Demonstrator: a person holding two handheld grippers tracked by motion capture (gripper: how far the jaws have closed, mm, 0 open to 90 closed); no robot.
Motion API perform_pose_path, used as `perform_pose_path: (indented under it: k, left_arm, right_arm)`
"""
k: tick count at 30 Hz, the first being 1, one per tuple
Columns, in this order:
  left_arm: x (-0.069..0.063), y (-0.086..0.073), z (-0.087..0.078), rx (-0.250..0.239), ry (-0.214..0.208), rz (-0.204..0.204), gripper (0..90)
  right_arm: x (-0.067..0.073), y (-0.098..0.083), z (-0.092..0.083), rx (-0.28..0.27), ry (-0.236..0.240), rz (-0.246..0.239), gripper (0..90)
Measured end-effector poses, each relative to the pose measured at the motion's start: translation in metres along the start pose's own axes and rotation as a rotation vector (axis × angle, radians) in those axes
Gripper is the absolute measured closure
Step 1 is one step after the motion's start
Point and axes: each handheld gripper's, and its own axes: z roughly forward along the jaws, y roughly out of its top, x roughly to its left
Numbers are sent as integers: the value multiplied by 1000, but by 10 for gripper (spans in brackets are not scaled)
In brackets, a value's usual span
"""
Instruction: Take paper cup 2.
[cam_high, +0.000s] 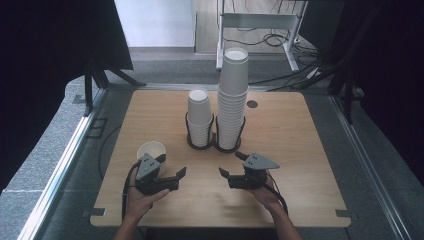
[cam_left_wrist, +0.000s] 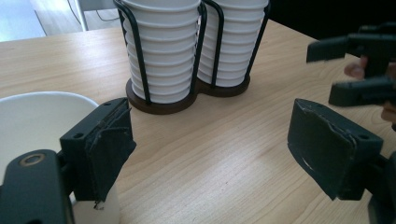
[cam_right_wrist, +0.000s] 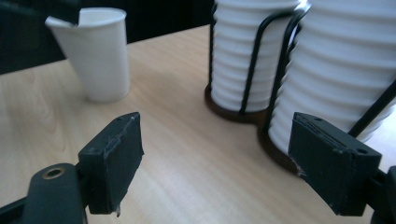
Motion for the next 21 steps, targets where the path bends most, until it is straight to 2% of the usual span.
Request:
perform_pose_path:
  k: [4, 5, 8, 10, 18, 21]
  left_arm:
    - [0, 0, 1, 1, -10, 3, 144]
    - [-1, 0, 2, 2, -14, 7, 145]
    - [-2, 0, 3, 6, -18, 12, 145]
    - [-5, 0, 3, 8, -22, 15, 145]
    - [-12, -3, 10, 39, -18, 41, 145]
    - [-14, -4, 15, 57, -16, 50, 145]
  right_arm:
    - [-10, 14, 2, -8, -22, -2, 178]
    - [-17, 23, 2, -13, -35, 4, 174]
    - [-24, 30, 3, -17, -47, 6, 159]
    - [-34, 40, 2, -23, -54, 25, 146]
    - [-48, 57, -1, -37, -74, 18, 137]
    - [-56, 65, -2, -59, -89, 24, 136]
